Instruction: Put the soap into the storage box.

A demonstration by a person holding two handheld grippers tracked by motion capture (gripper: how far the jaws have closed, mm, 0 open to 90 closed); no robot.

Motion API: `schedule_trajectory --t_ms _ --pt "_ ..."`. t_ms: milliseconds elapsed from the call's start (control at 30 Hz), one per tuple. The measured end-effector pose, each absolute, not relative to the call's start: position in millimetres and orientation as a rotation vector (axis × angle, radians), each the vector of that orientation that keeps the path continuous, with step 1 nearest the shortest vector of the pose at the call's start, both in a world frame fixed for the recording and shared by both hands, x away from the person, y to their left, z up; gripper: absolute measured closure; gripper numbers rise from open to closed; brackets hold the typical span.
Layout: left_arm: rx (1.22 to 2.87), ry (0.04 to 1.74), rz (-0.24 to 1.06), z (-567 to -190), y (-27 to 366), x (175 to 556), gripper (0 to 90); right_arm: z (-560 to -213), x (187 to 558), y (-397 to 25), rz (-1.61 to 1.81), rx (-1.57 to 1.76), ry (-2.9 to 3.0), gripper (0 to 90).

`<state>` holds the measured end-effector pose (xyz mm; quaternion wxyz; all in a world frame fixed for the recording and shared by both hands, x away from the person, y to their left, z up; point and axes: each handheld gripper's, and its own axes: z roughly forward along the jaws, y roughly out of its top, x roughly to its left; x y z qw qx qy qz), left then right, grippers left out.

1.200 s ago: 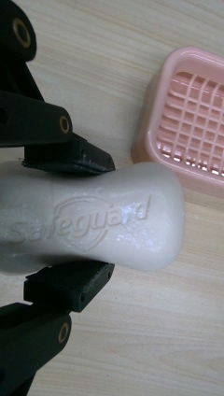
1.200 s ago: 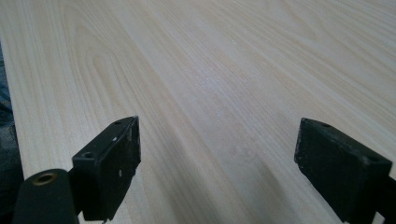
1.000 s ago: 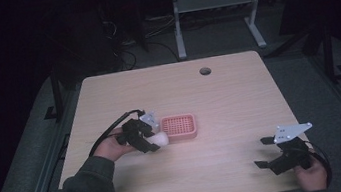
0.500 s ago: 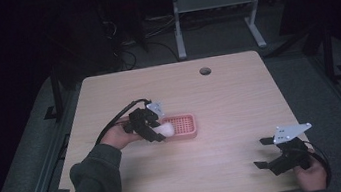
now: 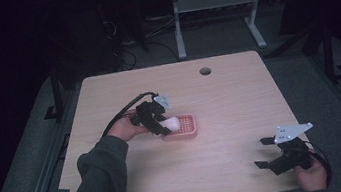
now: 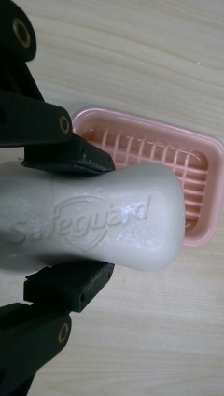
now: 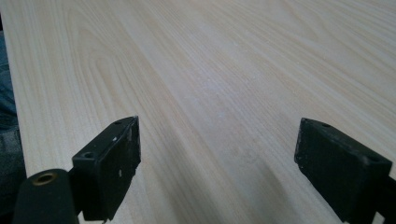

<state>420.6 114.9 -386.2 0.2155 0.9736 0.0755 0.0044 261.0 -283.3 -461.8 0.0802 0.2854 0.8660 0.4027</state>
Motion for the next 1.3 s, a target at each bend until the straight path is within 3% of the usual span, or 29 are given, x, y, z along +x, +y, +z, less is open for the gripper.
schedule_trajectory --t_ms 1300 --pt "2.769 0.174 -0.021 -414 71 450 49.3 -460 260 -282 1.222 0.834 2.588 14.2"
